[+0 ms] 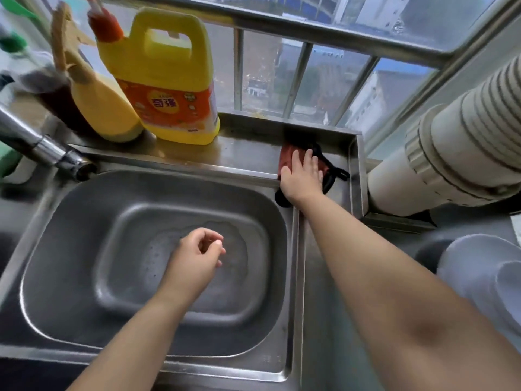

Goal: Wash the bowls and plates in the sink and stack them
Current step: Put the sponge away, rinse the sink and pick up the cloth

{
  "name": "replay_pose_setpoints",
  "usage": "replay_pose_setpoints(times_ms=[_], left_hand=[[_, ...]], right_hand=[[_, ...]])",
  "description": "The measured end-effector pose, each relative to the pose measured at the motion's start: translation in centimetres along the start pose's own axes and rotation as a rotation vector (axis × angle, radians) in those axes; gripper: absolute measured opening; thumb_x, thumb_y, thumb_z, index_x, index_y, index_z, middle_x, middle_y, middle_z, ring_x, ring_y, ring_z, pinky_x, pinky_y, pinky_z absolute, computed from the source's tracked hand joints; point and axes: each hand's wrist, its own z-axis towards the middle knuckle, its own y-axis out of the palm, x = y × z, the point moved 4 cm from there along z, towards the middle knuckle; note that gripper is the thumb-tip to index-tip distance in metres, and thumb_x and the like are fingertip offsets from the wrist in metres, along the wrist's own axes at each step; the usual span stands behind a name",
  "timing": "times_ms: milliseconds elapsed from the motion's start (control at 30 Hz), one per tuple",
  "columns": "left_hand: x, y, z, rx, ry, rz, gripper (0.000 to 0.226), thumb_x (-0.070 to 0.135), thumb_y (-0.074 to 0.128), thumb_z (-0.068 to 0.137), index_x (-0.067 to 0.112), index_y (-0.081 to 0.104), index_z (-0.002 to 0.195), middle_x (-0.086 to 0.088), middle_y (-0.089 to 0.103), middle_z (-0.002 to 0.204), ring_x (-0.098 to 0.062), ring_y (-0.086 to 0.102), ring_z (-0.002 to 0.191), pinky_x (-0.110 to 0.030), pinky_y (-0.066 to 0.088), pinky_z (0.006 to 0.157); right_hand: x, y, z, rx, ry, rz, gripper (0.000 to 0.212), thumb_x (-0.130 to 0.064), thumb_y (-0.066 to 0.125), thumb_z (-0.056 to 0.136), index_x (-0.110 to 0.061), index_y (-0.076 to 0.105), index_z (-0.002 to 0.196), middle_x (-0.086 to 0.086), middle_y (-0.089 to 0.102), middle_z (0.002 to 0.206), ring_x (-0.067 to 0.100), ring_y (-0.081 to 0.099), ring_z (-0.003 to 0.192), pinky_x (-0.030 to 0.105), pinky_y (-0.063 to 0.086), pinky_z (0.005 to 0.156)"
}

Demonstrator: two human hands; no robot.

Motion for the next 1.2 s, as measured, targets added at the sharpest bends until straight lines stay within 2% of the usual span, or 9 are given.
replay_pose_setpoints(times_ms=[100,267,400,500,600,800,967,1067,1200], left_hand=[[-0.4,-0.8,0.8,0.057,-0.014,-0.03,0.017,0.007,0.054,0.092,0.02,0.061,0.084,-0.002,0.069,0.078,-0.016,0.064,0.062,-0.032,0.05,0.068],[-1.0,-1.5,0.9,0.102,-0.013,-0.032,0.021,0.003,0.054,0.092,0.02,0.059,0.08,-0.004,0.067,0.074,-0.017,0.061,0.058,-0.032,0.047,0.064],[-1.5,-3.1,0.0,0.145,-0.026,-0.036,0.021,0.003,0.054,0.092,0.02,0.06,0.081,-0.003,0.068,0.074,-0.016,0.062,0.057,-0.032,0.047,0.063],[-2.2,-4.8,-0.6,0.165,-0.047,-0.083,0.02,0.0,0.052,0.092,0.015,0.059,0.082,-0.007,0.067,0.075,-0.005,0.059,0.048,-0.029,0.046,0.059],[-2.8,-6.2,-0.9,0.172,-0.074,-0.136,0.018,-0.001,0.051,0.093,0.013,0.059,0.084,-0.008,0.066,0.075,-0.004,0.057,0.047,-0.028,0.046,0.059],[-3.9,-8.8,-0.2,0.111,-0.071,-0.13,0.019,0.0,0.054,0.092,0.015,0.061,0.082,-0.006,0.068,0.073,-0.005,0.059,0.047,-0.031,0.047,0.06],[-5.5,-13.1,0.3,0.066,-0.083,-0.126,0.017,0.002,0.056,0.091,0.015,0.062,0.084,-0.005,0.068,0.071,-0.009,0.06,0.053,-0.036,0.051,0.067],[-6.3,-15.8,0.8,0.06,-0.08,-0.134,0.019,-0.002,0.055,0.091,0.013,0.062,0.082,-0.003,0.066,0.066,-0.006,0.059,0.051,-0.025,0.049,0.058],[-6.9,-18.3,1.4,0.029,-0.073,-0.11,0.02,-0.003,0.056,0.091,0.014,0.062,0.082,-0.008,0.066,0.07,-0.008,0.059,0.053,-0.017,0.045,0.052]], right_hand=[[-2.5,0.9,0.1,0.026,-0.029,-0.118,0.057,-0.035,0.02,0.102,-0.016,0.001,0.153,0.01,-0.013,0.159,0.024,-0.011,0.147,0.039,-0.006,0.117],[-9.7,5.1,-1.8,-0.06,-0.368,-0.107,0.057,-0.039,0.025,0.1,-0.023,0.01,0.153,0.004,-0.008,0.16,0.019,-0.007,0.147,0.038,-0.004,0.118],[-7.7,4.8,-2.4,0.021,-0.503,-0.154,0.056,-0.041,0.039,0.097,-0.033,0.02,0.15,-0.003,0.003,0.161,0.015,0.002,0.147,0.033,0.0,0.117],[-2.5,2.9,-2.5,0.126,-0.395,-0.202,0.057,-0.044,0.045,0.095,-0.035,0.024,0.148,-0.004,0.008,0.16,0.017,0.007,0.146,0.03,0.0,0.116],[-1.4,2.6,-2.9,0.171,-0.315,-0.173,0.057,-0.038,0.05,0.095,-0.03,0.029,0.148,0.001,0.014,0.159,0.021,0.012,0.146,0.031,0.002,0.115],[-8.7,5.7,-3.3,0.146,-0.552,-0.149,0.06,-0.02,0.055,0.094,-0.026,0.03,0.148,0.003,0.022,0.157,0.024,0.017,0.145,0.031,0.006,0.114],[-16.9,10.4,-4.1,0.211,-0.584,-0.149,0.063,-0.014,0.053,0.093,-0.023,0.028,0.149,0.005,0.029,0.154,0.028,0.022,0.142,0.036,0.007,0.115],[-21.9,12.7,-4.6,0.23,-0.588,-0.055,0.062,-0.003,0.056,0.086,-0.016,0.039,0.144,0.012,0.04,0.147,0.033,0.03,0.138,0.042,0.019,0.114],[-24.4,15.5,-4.0,0.143,-0.558,0.053,0.052,-0.012,0.038,0.095,-0.019,0.035,0.147,0.003,0.03,0.153,0.024,0.022,0.142,0.033,0.012,0.117]])
